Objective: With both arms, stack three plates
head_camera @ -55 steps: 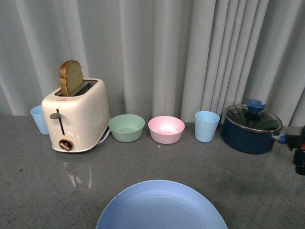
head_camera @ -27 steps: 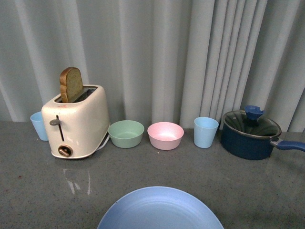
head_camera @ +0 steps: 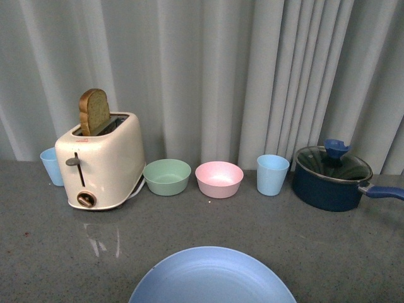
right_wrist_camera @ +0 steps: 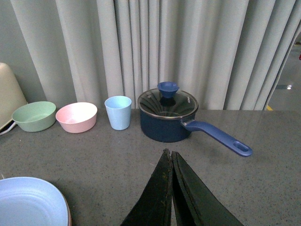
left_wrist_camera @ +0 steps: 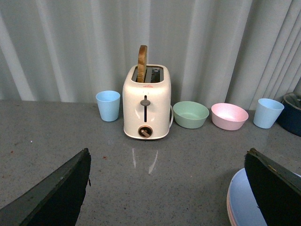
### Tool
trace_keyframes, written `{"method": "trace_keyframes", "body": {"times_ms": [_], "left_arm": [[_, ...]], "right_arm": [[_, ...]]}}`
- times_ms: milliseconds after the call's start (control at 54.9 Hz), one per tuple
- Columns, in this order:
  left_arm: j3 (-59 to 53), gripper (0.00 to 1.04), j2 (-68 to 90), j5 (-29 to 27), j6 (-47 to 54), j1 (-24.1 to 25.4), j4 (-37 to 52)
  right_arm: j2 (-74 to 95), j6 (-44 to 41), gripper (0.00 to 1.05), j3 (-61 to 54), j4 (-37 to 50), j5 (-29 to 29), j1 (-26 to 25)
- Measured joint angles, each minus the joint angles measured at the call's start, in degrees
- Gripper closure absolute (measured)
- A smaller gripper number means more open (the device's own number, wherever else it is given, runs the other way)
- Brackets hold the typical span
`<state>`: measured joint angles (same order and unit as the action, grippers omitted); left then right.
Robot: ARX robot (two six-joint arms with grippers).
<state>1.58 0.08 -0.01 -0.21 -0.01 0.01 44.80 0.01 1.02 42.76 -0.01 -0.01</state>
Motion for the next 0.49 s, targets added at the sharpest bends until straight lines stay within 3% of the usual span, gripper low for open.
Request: {"method": "trace_keyframes", "body": {"times_ms": [491], "left_arm": [[0.0,0.07,0.0,0.0,0.0,0.0,0.02]], "right_arm": [[-18.82,0.0,1.02,-0.68,-16.94,-0.02,0.0]]}}
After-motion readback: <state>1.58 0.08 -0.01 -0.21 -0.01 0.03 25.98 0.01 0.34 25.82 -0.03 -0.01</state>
